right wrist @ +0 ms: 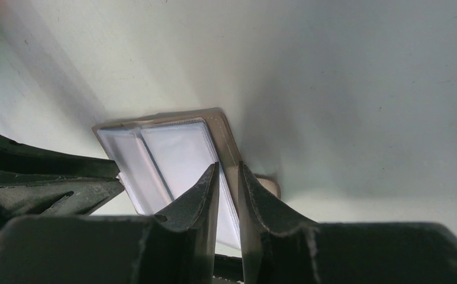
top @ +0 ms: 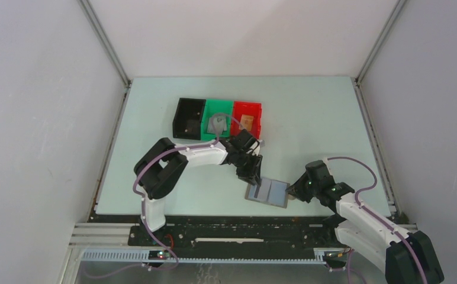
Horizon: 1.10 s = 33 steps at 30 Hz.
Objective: Take the credit cards out of the card holder
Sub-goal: Remove the credit card from the card holder.
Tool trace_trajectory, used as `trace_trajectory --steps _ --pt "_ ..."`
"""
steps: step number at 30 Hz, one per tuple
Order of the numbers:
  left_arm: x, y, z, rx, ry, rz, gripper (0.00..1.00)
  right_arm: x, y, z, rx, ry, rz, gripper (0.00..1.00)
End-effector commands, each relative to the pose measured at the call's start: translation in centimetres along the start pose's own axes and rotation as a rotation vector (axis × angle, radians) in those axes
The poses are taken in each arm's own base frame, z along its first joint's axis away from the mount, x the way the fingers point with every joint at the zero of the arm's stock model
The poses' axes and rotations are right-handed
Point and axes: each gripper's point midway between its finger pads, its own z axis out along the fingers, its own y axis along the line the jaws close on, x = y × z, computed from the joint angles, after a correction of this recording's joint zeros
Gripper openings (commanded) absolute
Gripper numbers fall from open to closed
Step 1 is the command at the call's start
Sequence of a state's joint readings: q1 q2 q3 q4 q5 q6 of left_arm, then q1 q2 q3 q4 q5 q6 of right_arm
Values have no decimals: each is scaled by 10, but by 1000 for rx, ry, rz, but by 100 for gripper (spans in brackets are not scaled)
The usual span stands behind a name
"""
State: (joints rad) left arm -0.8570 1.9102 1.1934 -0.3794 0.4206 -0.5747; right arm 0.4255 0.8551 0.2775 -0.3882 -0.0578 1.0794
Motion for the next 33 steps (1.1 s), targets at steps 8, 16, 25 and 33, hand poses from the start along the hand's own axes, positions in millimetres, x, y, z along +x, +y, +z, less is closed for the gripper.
trace_trajectory --steps 8,16,25,33 --pt "-6 -73 -14 353 51 54 38 4 -9 1 24 8 -14 26" --pt "-15 -107 -36 485 37 68 38 3 -8 1 21 7 -13 26" --pt "-11 -129 -23 548 63 64 39 -6 -5 -10 -2 -27 -19 27" --pt "-18 -118 -33 532 15 42 39 -27 29 -40 -173 -135 -38 30"
